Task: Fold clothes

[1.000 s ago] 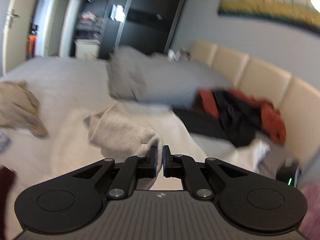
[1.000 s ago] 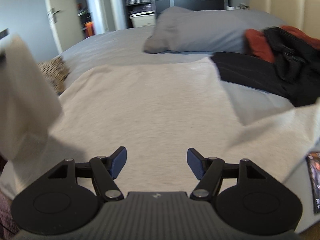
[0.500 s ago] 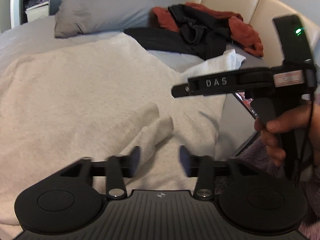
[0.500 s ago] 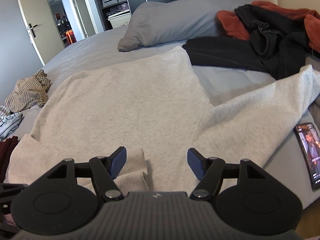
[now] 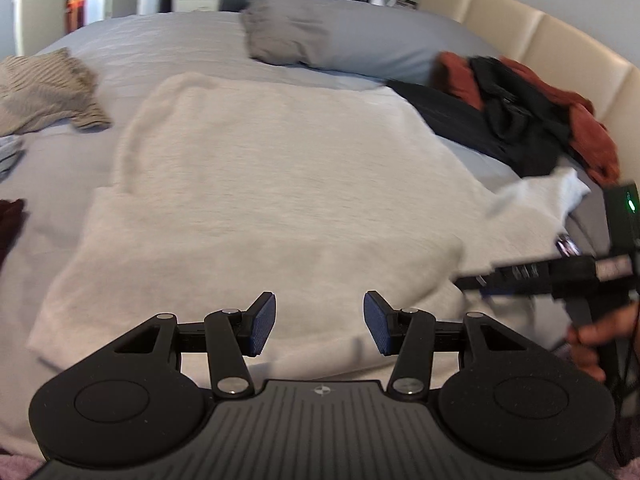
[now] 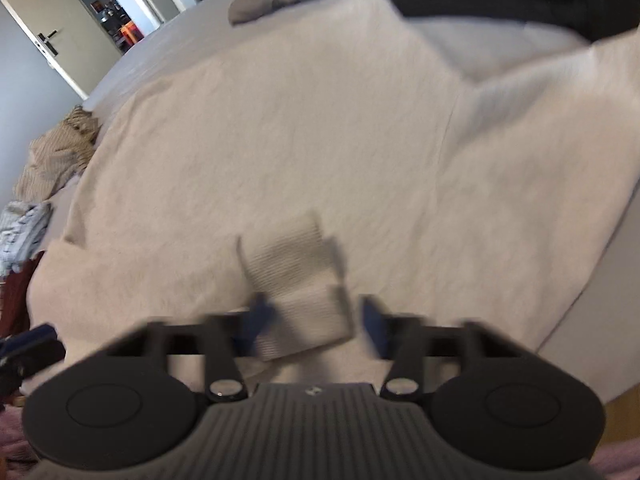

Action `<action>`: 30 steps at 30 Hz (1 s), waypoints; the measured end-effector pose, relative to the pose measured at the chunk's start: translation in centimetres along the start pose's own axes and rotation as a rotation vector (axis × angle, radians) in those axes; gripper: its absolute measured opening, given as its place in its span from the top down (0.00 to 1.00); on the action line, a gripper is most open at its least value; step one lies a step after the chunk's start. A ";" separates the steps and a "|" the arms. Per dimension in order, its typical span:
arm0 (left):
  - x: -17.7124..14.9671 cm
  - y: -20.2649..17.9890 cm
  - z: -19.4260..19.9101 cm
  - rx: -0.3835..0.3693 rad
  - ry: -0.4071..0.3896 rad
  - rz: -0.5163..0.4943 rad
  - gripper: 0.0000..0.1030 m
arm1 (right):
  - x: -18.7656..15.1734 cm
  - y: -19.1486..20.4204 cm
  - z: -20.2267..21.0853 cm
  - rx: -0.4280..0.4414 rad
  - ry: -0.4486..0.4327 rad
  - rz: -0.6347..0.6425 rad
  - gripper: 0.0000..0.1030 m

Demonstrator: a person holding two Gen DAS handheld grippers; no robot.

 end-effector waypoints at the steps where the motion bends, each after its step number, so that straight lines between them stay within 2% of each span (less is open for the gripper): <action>1: 0.1 0.6 0.1 0.014 -0.003 0.009 0.55 | -0.2 0.2 0.1 -0.006 0.002 0.023 0.94; 6: 1.1 4.2 1.6 0.089 -0.021 0.009 0.55 | 0.3 2.2 3.6 -0.008 -0.101 0.162 0.95; 10: 4.2 8.1 2.5 0.160 -0.009 -0.032 0.52 | 1.1 4.0 6.8 -0.029 -0.159 0.316 0.96; 13: 6.8 11.0 1.7 0.196 0.031 -0.047 0.50 | 1.3 4.5 7.6 -0.053 -0.150 0.388 0.96; 16: 8.9 14.1 -0.6 0.217 0.074 0.008 0.50 | 1.5 4.4 7.8 -0.078 -0.131 0.424 0.96; 20: 9.7 15.8 -4.7 0.166 0.207 0.049 0.51 | 1.5 2.9 7.6 -0.138 -0.103 0.429 0.96; 22: 9.7 15.8 -6.5 0.137 0.259 0.066 0.51 | 1.5 2.0 6.7 -0.132 -0.052 0.404 0.93; 24: 9.7 15.8 -7.9 0.140 0.295 0.061 0.51 | 1.6 1.4 6.1 -0.132 -0.023 0.383 0.90; 25: 9.6 15.9 -8.5 0.153 0.309 0.054 0.51 | 1.9 1.2 6.0 -0.140 -0.027 0.384 0.79; 26: 9.6 16.0 -9.0 0.161 0.322 0.049 0.53 | 2.2 1.1 6.0 -0.146 -0.036 0.388 0.51; 27: 9.5 16.0 -9.3 0.154 0.333 0.052 0.55 | 2.7 1.1 6.1 -0.144 -0.048 0.392 0.42; 29: 9.3 16.2 -9.9 0.134 0.357 0.069 0.66 | 3.9 1.0 5.6 -0.116 -0.052 0.377 0.42; 30: 9.3 16.3 -10.1 0.132 0.365 0.069 0.67 | 4.5 1.0 5.3 -0.100 -0.050 0.366 0.42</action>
Point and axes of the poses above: each gripper's, at about its wrist camera, not at the fingertips, and z roughly against the way its jaws point, y to its left, x to its top, the point moved 8 cm from there along -z, roughly the way its jaws point
